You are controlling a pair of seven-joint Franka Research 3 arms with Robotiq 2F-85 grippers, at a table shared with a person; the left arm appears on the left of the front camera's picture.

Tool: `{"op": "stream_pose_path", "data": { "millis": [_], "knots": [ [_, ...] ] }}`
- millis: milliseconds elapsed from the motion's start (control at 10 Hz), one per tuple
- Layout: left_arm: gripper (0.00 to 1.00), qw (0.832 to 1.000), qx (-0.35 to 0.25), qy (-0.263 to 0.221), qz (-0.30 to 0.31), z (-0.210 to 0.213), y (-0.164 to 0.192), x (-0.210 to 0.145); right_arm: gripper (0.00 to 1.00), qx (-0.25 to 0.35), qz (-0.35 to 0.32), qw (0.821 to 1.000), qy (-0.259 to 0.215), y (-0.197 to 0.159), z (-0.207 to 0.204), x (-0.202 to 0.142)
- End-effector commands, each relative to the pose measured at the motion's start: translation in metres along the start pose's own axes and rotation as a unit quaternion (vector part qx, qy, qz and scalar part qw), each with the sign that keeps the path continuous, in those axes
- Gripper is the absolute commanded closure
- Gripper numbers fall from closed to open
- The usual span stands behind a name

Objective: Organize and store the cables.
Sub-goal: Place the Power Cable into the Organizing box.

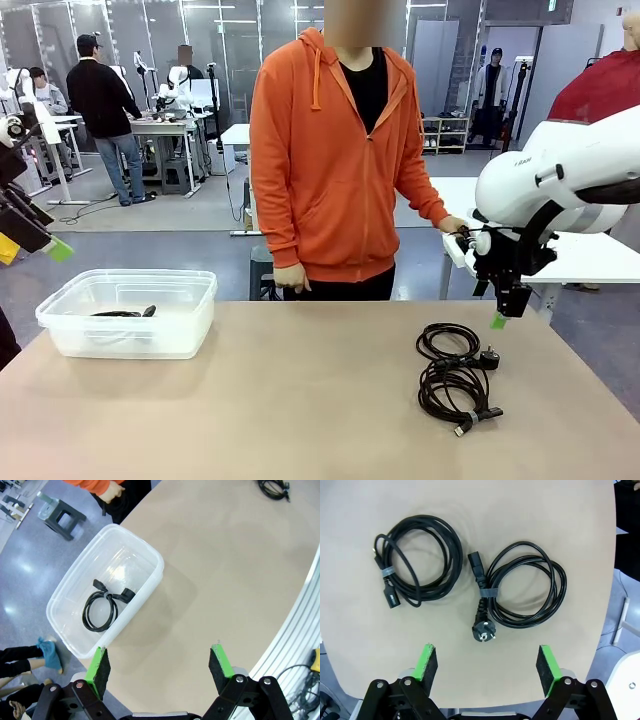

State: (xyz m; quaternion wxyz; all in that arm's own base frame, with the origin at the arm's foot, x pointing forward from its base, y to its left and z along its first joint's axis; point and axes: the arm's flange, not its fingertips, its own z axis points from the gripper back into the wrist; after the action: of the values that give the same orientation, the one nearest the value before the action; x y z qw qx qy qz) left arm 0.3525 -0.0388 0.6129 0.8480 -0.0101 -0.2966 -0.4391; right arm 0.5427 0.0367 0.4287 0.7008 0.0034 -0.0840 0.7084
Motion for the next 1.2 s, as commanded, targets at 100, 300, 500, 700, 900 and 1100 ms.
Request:
{"op": "stream_pose_path", "data": {
  "millis": [100, 300, 500, 700, 900, 1100],
  "knots": [
    [0.0, 1.0, 0.004, 0.001, 0.006, 0.001, -0.001, 0.001, 0.0, -0.007, 0.007, 1.0, -0.006, -0.011, -0.025, 0.004],
    [0.0, 1.0, 0.004, 0.001, 0.006, 0.001, -0.001, 0.001, 0.0, 0.002, 0.001, 1.0, -0.009, -0.011, -0.042, 0.009],
    [0.0, 1.0, 0.004, 0.001, 0.006, 0.001, -0.001, 0.001, 0.0, 0.005, -0.004, 1.0, -0.004, -0.01, -0.059, 0.013],
    [0.0, 1.0, 0.004, 0.001, 0.006, 0.001, -0.001, 0.001, 0.0, 0.006, -0.008, 1.0, -0.007, -0.012, -0.074, 0.014],
    [0.0, 1.0, 0.004, 0.001, 0.006, 0.001, -0.001, 0.001, 0.0, 0.01, -0.013, 1.0, -0.007, -0.012, -0.09, 0.017],
    [0.0, 1.0, 0.004, 0.001, 0.006, 0.001, -0.001, 0.001, 0.0, 0.008, -0.015, 1.0, 0.0, -0.016, -0.102, 0.017]
  ]
}}
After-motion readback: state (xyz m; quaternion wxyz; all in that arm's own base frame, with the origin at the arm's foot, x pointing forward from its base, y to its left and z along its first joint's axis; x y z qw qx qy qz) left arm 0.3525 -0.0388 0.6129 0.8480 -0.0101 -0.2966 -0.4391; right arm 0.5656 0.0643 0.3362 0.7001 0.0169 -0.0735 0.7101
